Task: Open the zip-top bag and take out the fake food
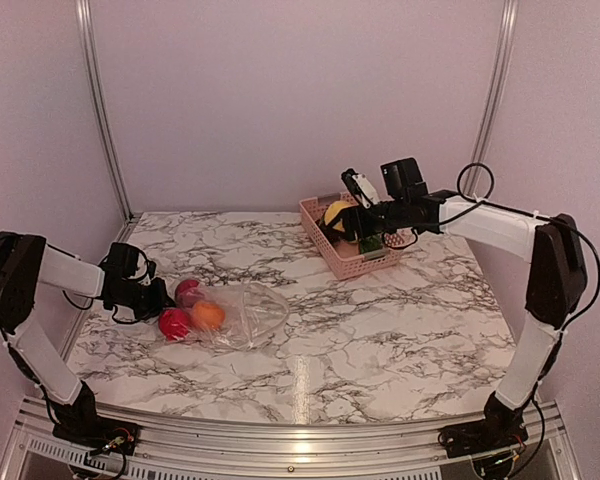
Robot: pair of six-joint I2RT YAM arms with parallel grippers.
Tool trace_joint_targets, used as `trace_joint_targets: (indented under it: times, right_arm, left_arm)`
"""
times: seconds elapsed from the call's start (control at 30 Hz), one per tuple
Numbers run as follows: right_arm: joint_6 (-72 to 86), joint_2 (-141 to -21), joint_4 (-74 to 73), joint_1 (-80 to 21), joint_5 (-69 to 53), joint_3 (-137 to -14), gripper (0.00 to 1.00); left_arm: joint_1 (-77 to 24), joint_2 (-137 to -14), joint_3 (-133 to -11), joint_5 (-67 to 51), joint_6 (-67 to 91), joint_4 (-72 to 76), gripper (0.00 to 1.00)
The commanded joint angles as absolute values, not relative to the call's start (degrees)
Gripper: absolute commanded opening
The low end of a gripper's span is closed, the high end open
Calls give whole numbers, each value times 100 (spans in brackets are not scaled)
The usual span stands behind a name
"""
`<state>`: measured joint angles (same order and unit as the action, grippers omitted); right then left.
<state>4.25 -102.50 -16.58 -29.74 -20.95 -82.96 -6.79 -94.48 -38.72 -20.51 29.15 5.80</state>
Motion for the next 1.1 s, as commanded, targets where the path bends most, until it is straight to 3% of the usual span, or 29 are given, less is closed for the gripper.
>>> trace_joint_targets:
  times: [0.0,0.23,0.57,0.97,1.07]
  right_arm:
    - [430,-10546,-1699,-2371,-1579,-8725,66]
    - [474,-11530,-2039,-1740,-1220,-9632,66]
    - [267,-12604,-2464,-1600,-629,-10378,71]
    - [109,-12271,-2746,-1591,-651,-10447,86]
    - [63,-11949,-2685,-1597,-1019,-10274,84]
  left_arm:
    - [-642,-9610,-3984,-1921,2862,261,0]
    - [-642,-9624,-4029,-1925,2833,190,0]
    - [-642,-9562,-4016,-1890,2806,141,0]
    - [-642,-9523,-3990,-2021,2734,184,0]
    - [-642,-9484,-3982,-2047,2733,205,0]
